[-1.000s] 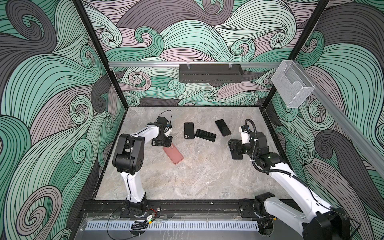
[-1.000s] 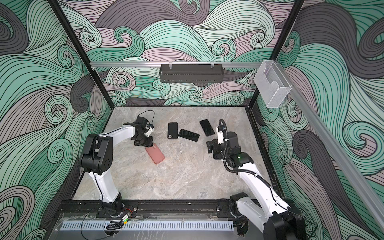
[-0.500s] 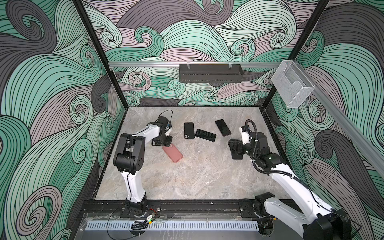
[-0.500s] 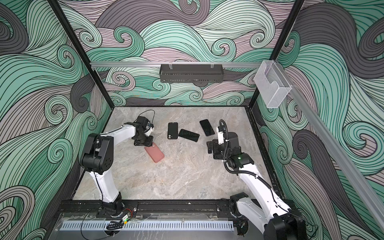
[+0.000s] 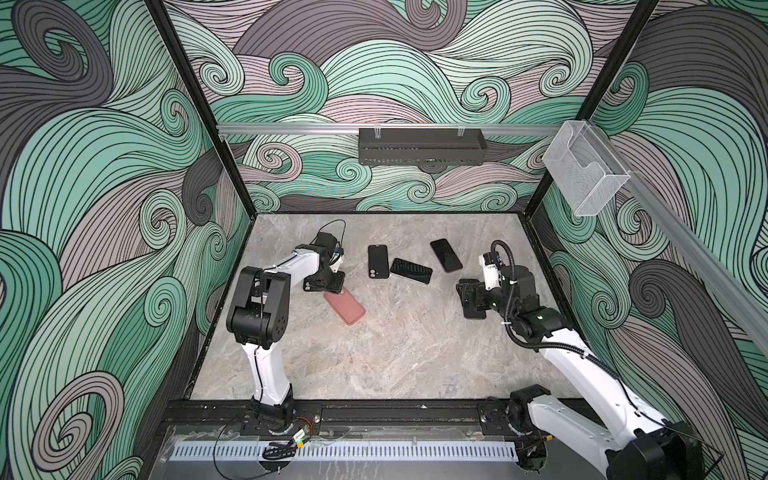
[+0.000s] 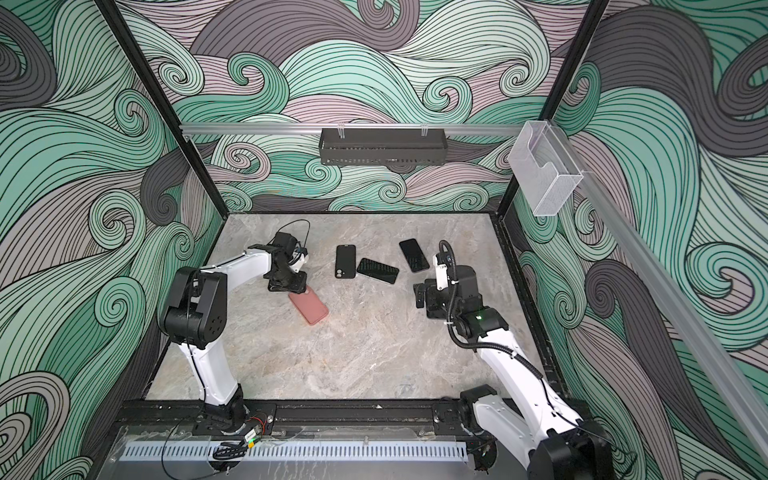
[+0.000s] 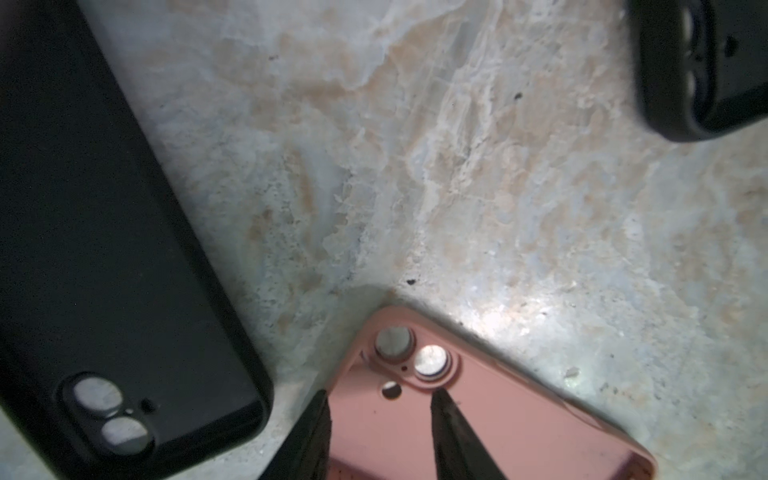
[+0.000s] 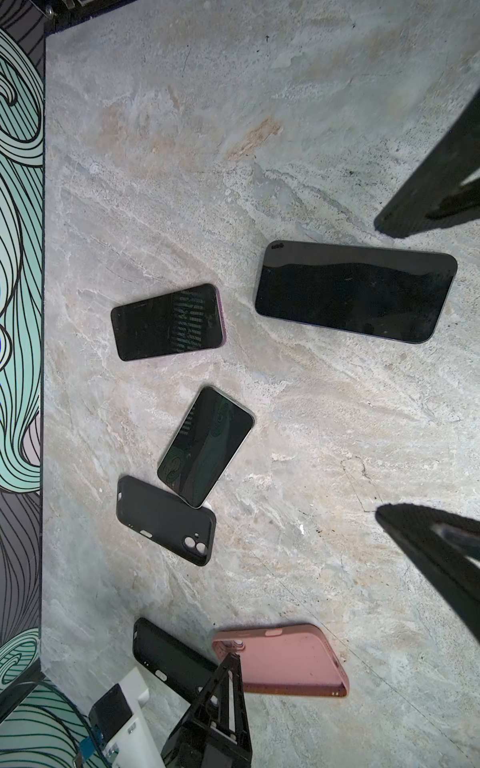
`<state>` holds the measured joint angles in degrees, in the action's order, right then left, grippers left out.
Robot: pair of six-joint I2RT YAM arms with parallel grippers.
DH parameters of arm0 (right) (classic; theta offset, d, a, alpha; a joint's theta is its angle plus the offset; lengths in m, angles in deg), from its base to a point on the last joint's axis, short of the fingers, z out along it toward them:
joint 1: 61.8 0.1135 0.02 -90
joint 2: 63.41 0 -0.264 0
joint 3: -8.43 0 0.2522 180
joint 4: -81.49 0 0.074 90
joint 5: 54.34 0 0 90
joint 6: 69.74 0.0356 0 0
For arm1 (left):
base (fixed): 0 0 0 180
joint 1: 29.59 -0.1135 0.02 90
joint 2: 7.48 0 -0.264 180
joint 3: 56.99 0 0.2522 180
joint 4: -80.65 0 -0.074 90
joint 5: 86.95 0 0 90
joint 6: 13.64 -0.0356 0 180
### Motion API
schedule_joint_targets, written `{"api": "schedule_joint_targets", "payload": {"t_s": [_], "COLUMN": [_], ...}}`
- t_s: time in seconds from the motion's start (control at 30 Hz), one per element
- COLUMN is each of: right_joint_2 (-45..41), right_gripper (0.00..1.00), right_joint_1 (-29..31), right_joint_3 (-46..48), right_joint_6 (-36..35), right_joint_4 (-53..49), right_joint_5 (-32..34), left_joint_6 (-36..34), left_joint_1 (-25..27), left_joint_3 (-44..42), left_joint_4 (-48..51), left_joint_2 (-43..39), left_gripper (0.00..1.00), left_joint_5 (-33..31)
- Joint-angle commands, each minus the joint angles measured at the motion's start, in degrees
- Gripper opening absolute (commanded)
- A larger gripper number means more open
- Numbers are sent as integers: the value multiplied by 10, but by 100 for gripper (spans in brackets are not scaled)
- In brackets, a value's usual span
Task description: Put the phone into the phone case
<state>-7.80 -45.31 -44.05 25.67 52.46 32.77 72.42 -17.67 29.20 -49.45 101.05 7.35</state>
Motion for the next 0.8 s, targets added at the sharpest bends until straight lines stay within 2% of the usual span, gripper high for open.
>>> {"api": "schedule_joint_targets", "payload": {"t_s": [0.0, 0.33, 0.5, 0.77], "right_joint_2": [-4, -5, -6, -7], "right_gripper": [99, 99, 99, 99], "right_joint_1": [4, 3, 3, 3], "right_joint_3": [6, 7, 7, 7], "right_joint_6": [7, 5, 4, 3], "right_joint_4": [2, 3, 5, 5], "right_joint_5": [-1, 0, 2, 3], "left_joint_6": [-6, -15, -22, -35], "left_joint_1": [3, 3, 2, 3], "left_joint_3": [10, 13, 47, 73], "left_joint_4": [2, -2, 28, 52], "left_joint_2": [-24, -28, 5, 36], "left_gripper": [47, 48, 41, 35], "left_joint_5": [-5, -30, -48, -39]}}
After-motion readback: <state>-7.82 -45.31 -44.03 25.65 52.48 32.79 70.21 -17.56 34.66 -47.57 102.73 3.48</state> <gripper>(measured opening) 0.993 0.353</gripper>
